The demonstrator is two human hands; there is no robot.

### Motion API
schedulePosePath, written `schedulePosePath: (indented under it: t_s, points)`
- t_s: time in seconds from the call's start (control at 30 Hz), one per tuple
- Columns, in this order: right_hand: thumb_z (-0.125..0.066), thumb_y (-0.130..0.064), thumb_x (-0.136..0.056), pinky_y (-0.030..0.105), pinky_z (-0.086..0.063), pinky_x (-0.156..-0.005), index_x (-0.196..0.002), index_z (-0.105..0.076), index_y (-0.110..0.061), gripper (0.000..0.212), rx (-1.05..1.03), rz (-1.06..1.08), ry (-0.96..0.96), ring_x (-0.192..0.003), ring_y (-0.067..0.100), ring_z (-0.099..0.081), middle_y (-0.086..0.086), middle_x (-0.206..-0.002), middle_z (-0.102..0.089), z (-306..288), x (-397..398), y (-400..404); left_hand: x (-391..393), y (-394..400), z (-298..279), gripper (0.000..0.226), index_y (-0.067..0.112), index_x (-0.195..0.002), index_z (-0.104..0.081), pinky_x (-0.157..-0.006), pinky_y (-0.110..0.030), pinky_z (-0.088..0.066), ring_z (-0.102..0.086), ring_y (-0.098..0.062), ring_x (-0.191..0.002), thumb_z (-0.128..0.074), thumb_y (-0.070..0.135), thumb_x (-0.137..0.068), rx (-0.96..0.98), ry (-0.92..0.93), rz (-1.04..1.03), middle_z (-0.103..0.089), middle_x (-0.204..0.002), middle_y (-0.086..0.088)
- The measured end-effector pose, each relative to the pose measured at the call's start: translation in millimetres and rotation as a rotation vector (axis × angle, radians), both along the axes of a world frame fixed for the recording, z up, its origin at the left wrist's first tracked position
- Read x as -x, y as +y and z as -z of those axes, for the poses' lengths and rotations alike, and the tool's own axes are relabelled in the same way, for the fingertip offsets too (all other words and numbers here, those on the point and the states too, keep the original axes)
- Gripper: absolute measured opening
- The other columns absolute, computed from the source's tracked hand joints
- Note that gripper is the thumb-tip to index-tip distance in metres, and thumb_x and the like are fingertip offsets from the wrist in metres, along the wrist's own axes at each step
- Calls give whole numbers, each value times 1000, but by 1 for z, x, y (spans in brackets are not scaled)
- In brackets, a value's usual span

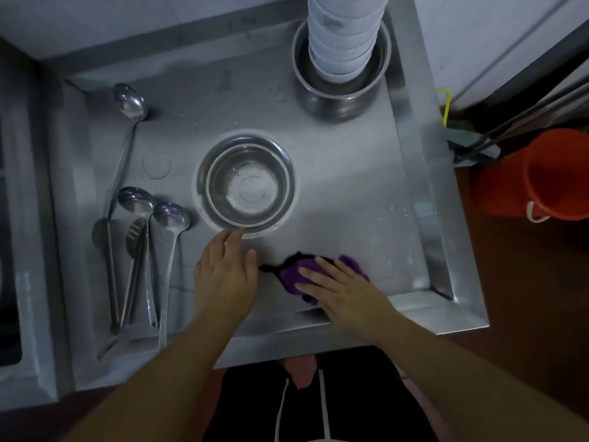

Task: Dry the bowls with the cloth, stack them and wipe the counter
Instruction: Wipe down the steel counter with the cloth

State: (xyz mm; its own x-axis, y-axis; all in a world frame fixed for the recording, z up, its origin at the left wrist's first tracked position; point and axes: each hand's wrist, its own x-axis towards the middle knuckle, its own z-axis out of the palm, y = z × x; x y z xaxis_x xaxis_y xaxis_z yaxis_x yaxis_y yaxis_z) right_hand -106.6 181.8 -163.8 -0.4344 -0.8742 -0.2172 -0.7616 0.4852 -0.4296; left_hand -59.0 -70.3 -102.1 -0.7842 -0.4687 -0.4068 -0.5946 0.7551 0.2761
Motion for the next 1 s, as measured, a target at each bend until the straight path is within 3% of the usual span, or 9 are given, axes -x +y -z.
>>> schedulePosePath:
  t_s: [0.17, 0.27, 0.37, 0.43, 0.53, 0.6, 0.7, 0.83, 1.0]
  points:
    - [-45, -18, -104, 62, -32, -121, -162, -31, -19, 60, -210, 467, 51, -156, 43, -24, 13, -169, -30, -7, 38, 78, 2, 2, -2, 51, 17, -154, -46, -118, -54, -35, -39, -30, -148, -49, 35, -107, -19, -11, 5, -45, -158, -9]
    - [-55, -15, -105, 62, -25, -125, -163, -35, -13, 61, -183, 753, 74, -157, 45, -19, 14, -172, -24, -6, 62, 49, 1, 7, -2, 50, 17, -153, -47, -118, -53, -35, -40, -30, -147, -49, 35, -106, -32, -3, 5, -46, -157, -8]
    - [-46, -21, -107, 56, -12, -129, -164, -28, -23, 60, -106, 996, -39, -161, 36, -7, 4, -176, -12, -2, 80, -7, 1, 10, -1, 50, 17, -152, -49, -118, -52, -36, -41, -30, -146, -50, 35, -106, -35, 7, 10, -47, -156, -8]
    - [-48, -19, -105, 58, -14, -129, -163, -34, -22, 60, -83, 922, -69, -160, 36, -12, 6, -175, -18, 1, 76, -22, 1, 10, 0, 49, 17, -151, -49, -117, -52, -36, -42, -30, -145, -50, 35, -106, -34, 9, 30, -48, -156, -7]
    - [-58, -17, -101, 61, -29, -122, -156, -49, -19, 56, 4, 447, -36, -154, 41, -31, 7, -168, -34, 3, 33, 0, 6, 12, 1, 49, 18, -151, -49, -116, -54, -37, -43, -31, -145, -48, 36, -106, -31, 16, 58, -48, -155, -8]
    - [-62, -21, -99, 56, -32, -123, -154, -52, -24, 56, -18, 274, -39, -154, 35, -34, 1, -168, -36, 0, 2, 30, 9, 13, 3, 49, 19, -151, -48, -116, -55, -38, -43, -31, -144, -46, 39, -106, -29, 12, 74, -47, -155, -7]
    - [-64, -19, -95, 56, -35, -121, -156, -49, -24, 63, -134, 324, -9, -152, 35, -37, 0, -167, -36, -7, -11, 71, 11, 13, 5, 50, 19, -150, -47, -115, -56, -39, -43, -31, -144, -44, 41, -105, -24, 11, 87, -47, -155, -8]
    - [-50, -16, -90, 61, -32, -120, -158, -45, -14, 68, -312, 470, 167, -152, 45, -34, 11, -166, -37, -17, 34, 114, 8, 11, 6, 49, 20, -150, -49, -113, -56, -40, -45, -32, -143, -48, 38, -105, -24, 15, 98, -49, -155, -7]
    - [-49, -17, -106, 55, -14, -129, -165, -28, -15, 63, -243, 684, 174, -160, 41, -14, 12, -173, -21, -7, 104, 49, -4, 7, 11, 47, 17, -148, -53, -113, -54, -41, -47, -31, -142, -52, 35, -105, -36, 4, 90, -51, -153, -7]
